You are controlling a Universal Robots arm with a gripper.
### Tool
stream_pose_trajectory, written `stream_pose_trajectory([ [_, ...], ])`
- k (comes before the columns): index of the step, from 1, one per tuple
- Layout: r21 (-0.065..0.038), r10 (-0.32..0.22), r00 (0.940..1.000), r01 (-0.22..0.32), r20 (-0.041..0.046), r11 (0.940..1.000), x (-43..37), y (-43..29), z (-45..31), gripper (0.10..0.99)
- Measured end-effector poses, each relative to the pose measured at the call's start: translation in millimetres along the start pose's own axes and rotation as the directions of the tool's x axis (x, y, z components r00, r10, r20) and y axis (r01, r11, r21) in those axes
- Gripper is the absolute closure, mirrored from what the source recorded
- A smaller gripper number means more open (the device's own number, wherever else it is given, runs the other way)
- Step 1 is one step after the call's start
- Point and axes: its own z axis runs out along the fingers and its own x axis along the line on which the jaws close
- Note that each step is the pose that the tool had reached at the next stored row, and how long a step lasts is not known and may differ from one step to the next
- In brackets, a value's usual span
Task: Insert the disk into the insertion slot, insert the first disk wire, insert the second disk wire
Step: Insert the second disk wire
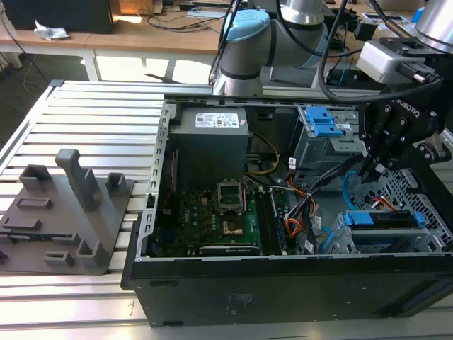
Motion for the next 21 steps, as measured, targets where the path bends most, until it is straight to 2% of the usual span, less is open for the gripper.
stream_pose_trajectory([
  [4, -0.004, 0.069, 0.9976, -0.069, 0.0025, 0.9976, 0.0, 0.0, 0.7, 0.925],
  [7, -0.007, 0.122, 0.9925, -0.122, 0.0055, 0.9925, 0.0, -0.1, 1.5, 0.925],
  [10, -0.008, 0.145, 0.9894, -0.145, 0.0071, 0.9894, 2.3, -0.5, 3.2, 0.925],
  [11, -0.008, 0.150, 0.9886, -0.150, 0.0074, 0.9886, 4.4, -0.5, 4.0, 0.925],
  [14, -0.009, 0.166, 0.9861, -0.166, 0.0085, 0.9861, 18.0, -0.1, 9.6, 0.925],
  [18, -0.009, 0.168, 0.9858, -0.168, 0.0086, 0.9858, 25.7, -6.0, 12.4, 0.925],
  [21, -0.010, 0.172, 0.9851, -0.172, 0.0088, 0.9851, 32.6, -6.1, 15.0, 0.925],
])
